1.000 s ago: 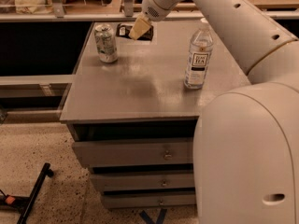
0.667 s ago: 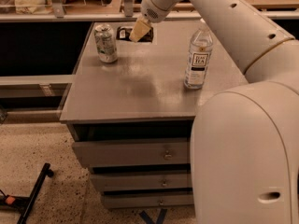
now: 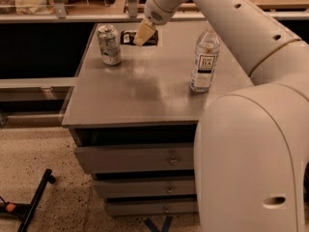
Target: Move rxbar chocolate near 7up can
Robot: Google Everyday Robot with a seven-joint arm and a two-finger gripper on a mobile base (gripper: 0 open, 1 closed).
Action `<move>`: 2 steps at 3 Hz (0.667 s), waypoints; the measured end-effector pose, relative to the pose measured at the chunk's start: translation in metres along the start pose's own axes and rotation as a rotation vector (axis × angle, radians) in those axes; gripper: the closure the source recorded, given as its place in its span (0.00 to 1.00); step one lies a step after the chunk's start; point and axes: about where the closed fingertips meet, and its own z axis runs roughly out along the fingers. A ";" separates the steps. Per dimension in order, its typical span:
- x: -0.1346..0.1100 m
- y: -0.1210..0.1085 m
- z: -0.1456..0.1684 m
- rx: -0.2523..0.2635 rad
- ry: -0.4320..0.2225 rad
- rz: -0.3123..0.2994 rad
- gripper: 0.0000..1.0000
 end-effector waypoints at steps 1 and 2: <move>0.000 0.002 0.004 -0.005 0.002 -0.001 0.36; 0.000 0.003 0.007 -0.010 0.004 -0.001 0.13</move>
Offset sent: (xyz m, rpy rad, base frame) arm 0.0003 0.0017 -0.0030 -0.0012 0.0042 0.0024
